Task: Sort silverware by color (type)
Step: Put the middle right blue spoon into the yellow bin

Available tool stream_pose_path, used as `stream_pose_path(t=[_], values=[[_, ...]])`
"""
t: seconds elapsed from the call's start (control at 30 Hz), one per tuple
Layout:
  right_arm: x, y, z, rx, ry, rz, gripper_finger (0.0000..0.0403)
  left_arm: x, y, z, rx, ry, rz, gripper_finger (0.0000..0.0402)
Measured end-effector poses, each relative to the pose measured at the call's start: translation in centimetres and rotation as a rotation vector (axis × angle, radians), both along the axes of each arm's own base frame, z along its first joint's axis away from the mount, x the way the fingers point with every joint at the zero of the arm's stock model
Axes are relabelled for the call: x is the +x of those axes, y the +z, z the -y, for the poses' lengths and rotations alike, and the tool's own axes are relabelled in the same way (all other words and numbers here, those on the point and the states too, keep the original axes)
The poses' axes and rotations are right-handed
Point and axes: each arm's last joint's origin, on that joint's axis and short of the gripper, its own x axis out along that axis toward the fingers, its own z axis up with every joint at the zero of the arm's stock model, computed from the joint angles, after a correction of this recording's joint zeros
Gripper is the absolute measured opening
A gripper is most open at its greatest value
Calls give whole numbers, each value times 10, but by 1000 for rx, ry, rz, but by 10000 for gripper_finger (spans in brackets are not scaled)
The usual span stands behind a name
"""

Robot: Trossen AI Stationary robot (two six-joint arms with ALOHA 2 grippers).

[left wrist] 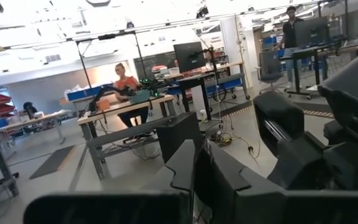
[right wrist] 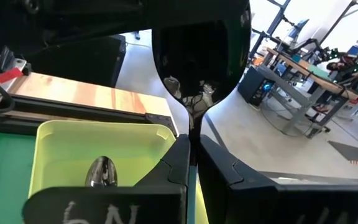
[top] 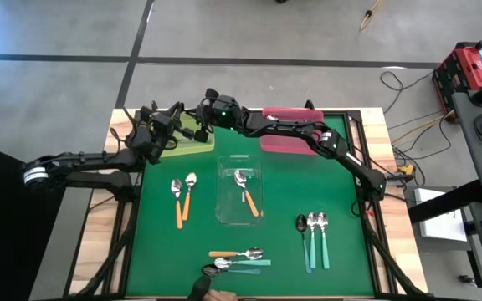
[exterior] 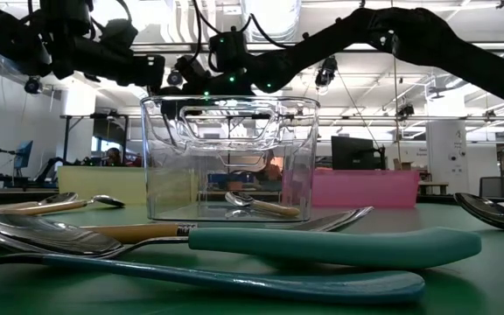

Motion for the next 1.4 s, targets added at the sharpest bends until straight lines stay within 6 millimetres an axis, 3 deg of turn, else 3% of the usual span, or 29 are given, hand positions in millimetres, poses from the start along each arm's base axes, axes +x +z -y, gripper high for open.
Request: stream_pose_path(t=[0.3,0.67,1.03,1.27,1.4], values=[[0,-1,0,26,-38,2,40,-1,0,0,-14,34,19,2],[-4,4,-1,73,-51,-41,43,-6,0,1,-67,82,71,1],[-6,6,-1,113,-69,-49,43,-20,-5,4,-146,229,-9,0],[-18,30,-4,130,-70,-91,43,-25,-18,0,-184,259,-9,0],[-33,56,-11,145,-60,-136,43,-28,-23,-1,-179,267,23,0]])
